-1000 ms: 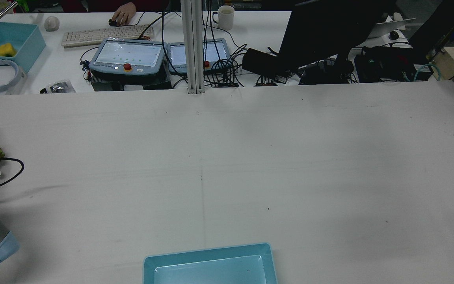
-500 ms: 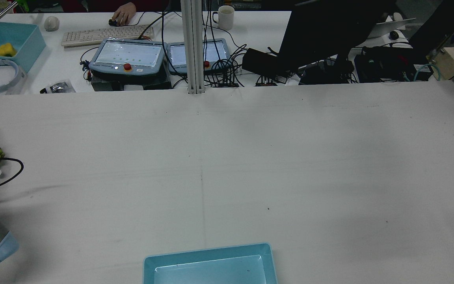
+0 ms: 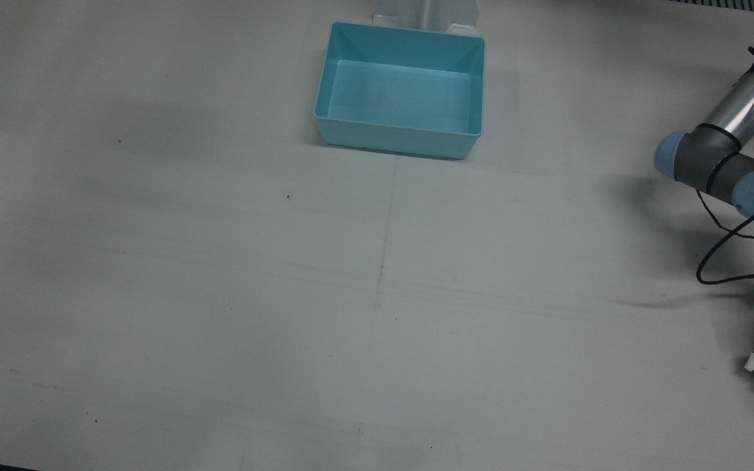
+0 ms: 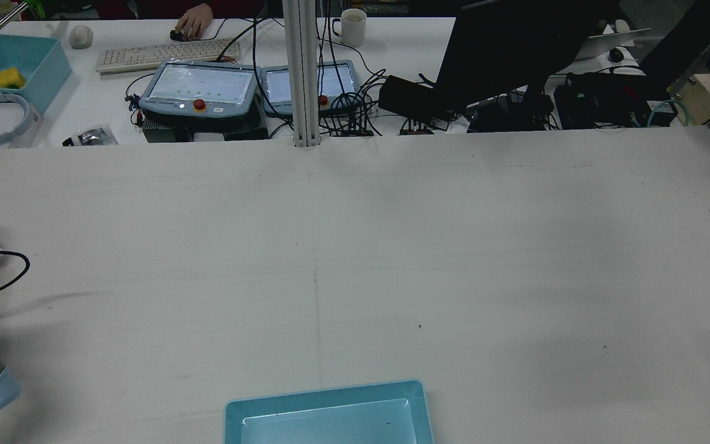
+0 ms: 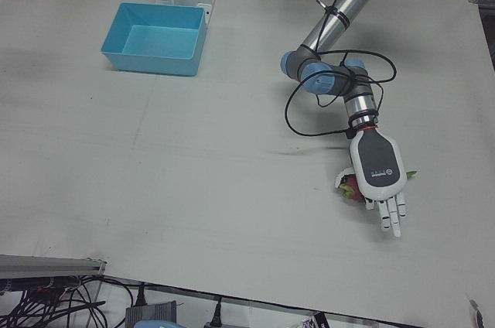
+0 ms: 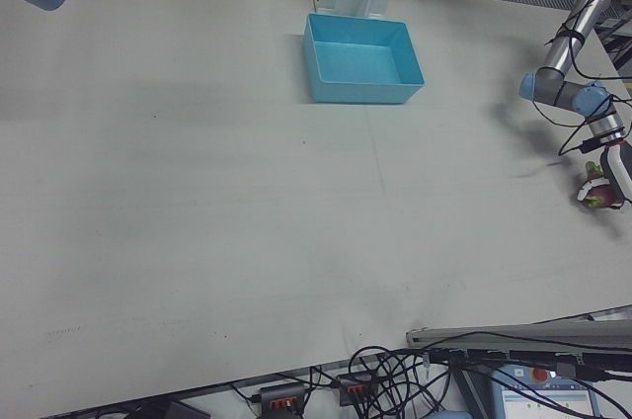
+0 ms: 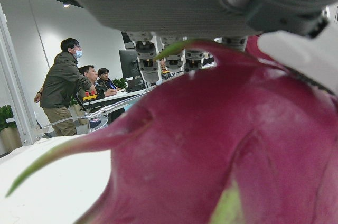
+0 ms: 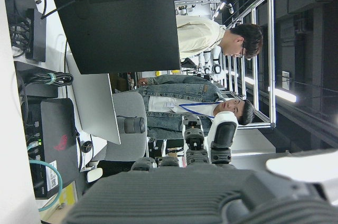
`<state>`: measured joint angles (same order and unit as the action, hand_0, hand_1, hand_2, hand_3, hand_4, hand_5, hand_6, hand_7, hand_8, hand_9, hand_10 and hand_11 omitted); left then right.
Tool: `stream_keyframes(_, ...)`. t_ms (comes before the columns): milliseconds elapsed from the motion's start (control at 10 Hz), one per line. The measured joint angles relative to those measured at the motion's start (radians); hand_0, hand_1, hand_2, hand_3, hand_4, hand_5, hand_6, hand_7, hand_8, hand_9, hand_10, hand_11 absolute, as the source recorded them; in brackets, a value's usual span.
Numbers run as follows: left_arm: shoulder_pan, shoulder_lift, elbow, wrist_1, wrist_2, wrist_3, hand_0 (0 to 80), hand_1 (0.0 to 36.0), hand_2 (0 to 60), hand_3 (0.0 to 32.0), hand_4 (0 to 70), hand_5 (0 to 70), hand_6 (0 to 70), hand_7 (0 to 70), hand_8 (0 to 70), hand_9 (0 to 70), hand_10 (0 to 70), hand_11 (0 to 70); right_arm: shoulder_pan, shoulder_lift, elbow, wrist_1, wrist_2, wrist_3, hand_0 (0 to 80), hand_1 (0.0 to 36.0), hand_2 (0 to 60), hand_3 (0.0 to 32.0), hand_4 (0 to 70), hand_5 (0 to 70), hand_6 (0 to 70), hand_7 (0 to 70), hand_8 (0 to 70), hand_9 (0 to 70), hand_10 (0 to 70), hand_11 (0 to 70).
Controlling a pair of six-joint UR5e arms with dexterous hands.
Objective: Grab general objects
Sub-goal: 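Adjust the left hand grip around the dragon fruit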
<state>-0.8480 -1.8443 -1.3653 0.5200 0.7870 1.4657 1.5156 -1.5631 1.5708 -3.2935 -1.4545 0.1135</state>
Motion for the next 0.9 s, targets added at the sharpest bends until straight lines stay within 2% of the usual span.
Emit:
stream_keyframes(200, -0.002, 0.000, -0.004, 0.002, 0.001, -0.005, 44.7, 22.7, 60.0, 0.0, 70.0, 53.5, 14.0, 36.3, 19.8, 13.1, 13.7, 19.6, 0.000, 0.000, 0.000, 0.000, 0.000, 0.000, 0.0, 0.0, 0.0, 0.0, 0.0, 0.0, 0.0, 0.0, 0.0, 0.0, 0.0, 0.0)
stream_keyframes(400, -0.026, 0.001, -0.034, 0.017, 0.005, -0.017, 46.6, 23.1, 60.0, 0.0, 63.0, 52.3, 13.4, 34.7, 20.2, 14.4, 15.8, 22.9, 0.000, 0.000, 0.001, 0.000, 0.000, 0.000, 0.0, 0.0, 0.0, 0.0, 0.0, 0.0, 0.0, 0.0, 0.0, 0.0, 0.0, 0.0)
stream_keyframes(700, -0.082, 0.001, -0.226, 0.105, 0.009, -0.072, 46.3, 19.6, 59.8, 0.0, 55.4, 48.9, 10.0, 30.4, 19.5, 12.7, 16.5, 23.8, 0.000, 0.000, 0.002, 0.000, 0.000, 0.000, 0.0, 0.0, 0.0, 0.0, 0.0, 0.0, 0.0, 0.0, 0.0, 0.0, 0.0, 0.0)
stream_keyframes(900, -0.091, -0.005, -0.328, 0.201, 0.009, -0.155, 46.9, 20.0, 59.4, 0.0, 59.0, 49.8, 10.9, 32.0, 19.7, 13.0, 16.6, 24.0, 0.000, 0.000, 0.002, 0.000, 0.000, 0.000, 0.0, 0.0, 0.0, 0.0, 0.0, 0.0, 0.0, 0.0, 0.0, 0.0, 0.0, 0.0)
